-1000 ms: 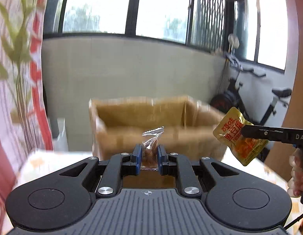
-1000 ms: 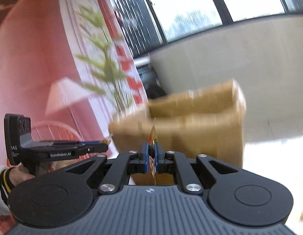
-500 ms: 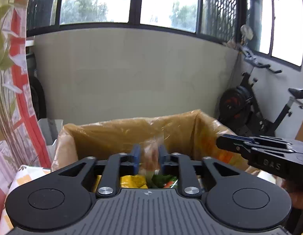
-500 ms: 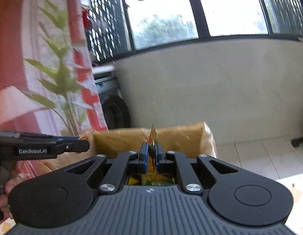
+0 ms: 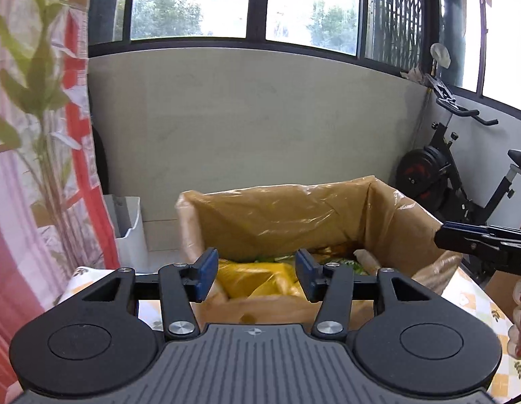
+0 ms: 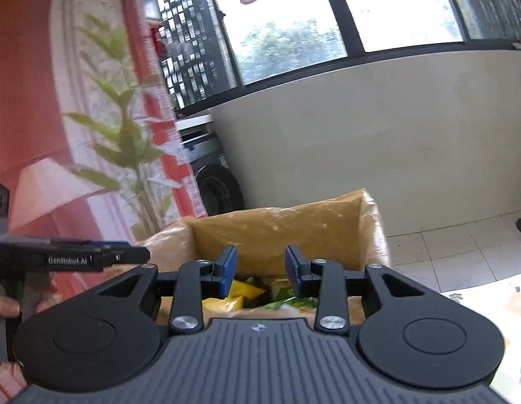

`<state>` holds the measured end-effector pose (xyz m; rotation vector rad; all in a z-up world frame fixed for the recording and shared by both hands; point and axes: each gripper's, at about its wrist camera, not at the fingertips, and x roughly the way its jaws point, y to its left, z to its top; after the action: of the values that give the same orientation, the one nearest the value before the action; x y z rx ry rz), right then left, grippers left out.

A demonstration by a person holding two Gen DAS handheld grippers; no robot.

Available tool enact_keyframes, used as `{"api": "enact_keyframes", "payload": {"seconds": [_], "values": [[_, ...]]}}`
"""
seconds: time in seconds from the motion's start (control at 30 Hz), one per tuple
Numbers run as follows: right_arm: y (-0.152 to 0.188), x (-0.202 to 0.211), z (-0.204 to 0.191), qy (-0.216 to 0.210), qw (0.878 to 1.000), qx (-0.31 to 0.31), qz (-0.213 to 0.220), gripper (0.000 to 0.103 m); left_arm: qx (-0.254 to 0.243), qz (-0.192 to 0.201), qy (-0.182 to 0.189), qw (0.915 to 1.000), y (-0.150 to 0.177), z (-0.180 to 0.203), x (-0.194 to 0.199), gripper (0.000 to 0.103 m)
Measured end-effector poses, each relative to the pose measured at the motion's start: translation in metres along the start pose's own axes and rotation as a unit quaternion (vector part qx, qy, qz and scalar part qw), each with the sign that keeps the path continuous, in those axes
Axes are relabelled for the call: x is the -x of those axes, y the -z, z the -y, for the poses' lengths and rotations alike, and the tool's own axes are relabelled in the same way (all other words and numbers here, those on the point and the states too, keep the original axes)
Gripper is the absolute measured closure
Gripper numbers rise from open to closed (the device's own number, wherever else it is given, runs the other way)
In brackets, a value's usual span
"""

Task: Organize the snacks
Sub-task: 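Move both open tools back to the snacks beside the cardboard box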

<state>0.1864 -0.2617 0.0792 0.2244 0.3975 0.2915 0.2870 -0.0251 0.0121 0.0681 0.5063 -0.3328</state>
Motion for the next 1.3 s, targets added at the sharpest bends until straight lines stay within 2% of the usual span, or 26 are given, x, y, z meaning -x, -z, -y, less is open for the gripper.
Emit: {"api": "enact_keyframes", "payload": {"seconds": [0.17, 0.4, 0.9, 1.1, 1.3], "values": [[0.016, 0.014, -0.022, -0.013, 1.0, 0.011, -0.014, 0.067, 0.0, -0.014, -0.014, 0.9998, 0.015, -0.014, 0.024, 0.049], [0.049, 0.024, -0.037, -0.001, 0.999, -0.008, -0.041, 0.066, 0.015, -0.044, -0.035, 0.9983, 0.04, -0.023, 0.044, 0.046], [0.102, 0.013, -0.046, 0.012, 0.993, -0.025, -0.118, 0.066, 0.049, -0.085, -0.035, 0.9945, 0.088, -0.047, 0.036, 0.046], [0.123, -0.011, -0.05, 0.012, 0.984, -0.027, -0.176, 0.066, 0.062, -0.103, -0.034, 0.9922, 0.109, -0.059, 0.027, 0.046], [0.135, -0.049, -0.054, 0.007, 0.965, -0.069, -0.253, 0.065, 0.066, -0.109, -0.037, 0.9912, 0.129, -0.07, 0.016, 0.046]]}}
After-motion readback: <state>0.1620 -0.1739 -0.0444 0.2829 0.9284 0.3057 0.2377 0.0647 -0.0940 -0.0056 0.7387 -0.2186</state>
